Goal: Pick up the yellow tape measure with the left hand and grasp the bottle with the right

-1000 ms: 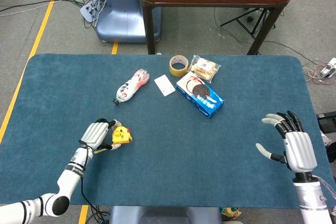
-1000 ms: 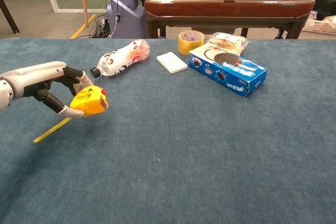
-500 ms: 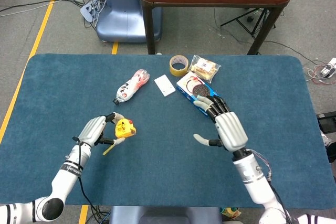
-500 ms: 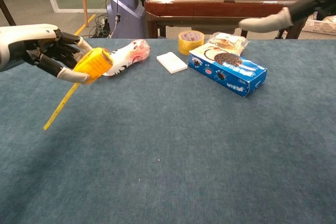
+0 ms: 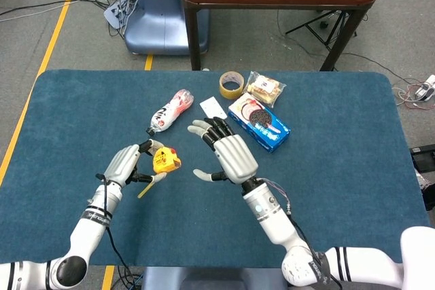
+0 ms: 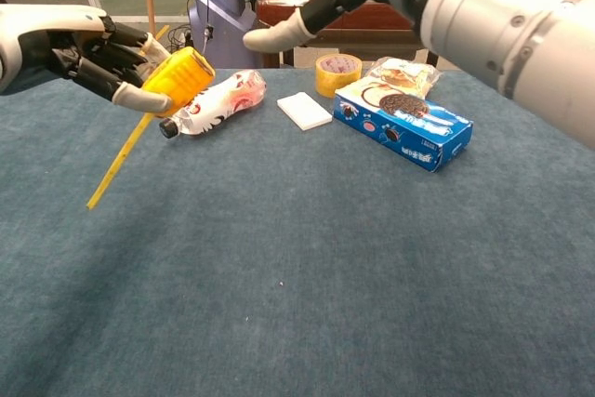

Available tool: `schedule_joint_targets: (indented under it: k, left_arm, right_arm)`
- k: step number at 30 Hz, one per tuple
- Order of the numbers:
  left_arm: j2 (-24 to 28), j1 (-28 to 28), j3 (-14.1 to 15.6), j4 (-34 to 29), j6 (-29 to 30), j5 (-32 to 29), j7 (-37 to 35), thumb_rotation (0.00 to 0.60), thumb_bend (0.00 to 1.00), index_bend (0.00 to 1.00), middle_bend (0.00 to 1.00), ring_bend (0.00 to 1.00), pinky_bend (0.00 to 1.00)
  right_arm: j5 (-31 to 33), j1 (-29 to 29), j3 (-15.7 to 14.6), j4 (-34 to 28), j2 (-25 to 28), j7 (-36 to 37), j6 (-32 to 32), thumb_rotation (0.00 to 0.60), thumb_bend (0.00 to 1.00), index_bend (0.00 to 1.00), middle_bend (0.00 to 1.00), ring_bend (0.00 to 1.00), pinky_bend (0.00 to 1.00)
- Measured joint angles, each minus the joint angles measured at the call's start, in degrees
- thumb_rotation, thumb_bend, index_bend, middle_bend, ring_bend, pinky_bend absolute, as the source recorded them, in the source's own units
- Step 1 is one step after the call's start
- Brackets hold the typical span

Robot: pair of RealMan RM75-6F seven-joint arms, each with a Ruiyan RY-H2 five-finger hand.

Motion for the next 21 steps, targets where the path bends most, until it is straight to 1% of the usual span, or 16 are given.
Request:
schedule_joint_targets:
  k: [7, 21]
  left_arm:
    - [0.8, -0.2, 0.0, -1.0, 0.2, -1.3, -1.4, 0.6, 0.22, 0.47, 0.52, 0.33, 0.22]
    - [1.6, -0.5, 0.6, -2.4, 2.6, -1.3, -1.6, 0.6, 0.21, 0.47, 0.52, 0.33, 0.23]
  right_arm:
    - [4.9, 5.0, 1.6, 3.1, -3.2, -2.8, -0.6, 0.6, 0.25, 0.18, 0.15, 0.09, 0.05]
    - [9.2, 9.9, 1.8, 6.2, -5.7, -4.4, 0.4, 0.6, 0.25, 0.18, 0.15, 0.09, 0.05]
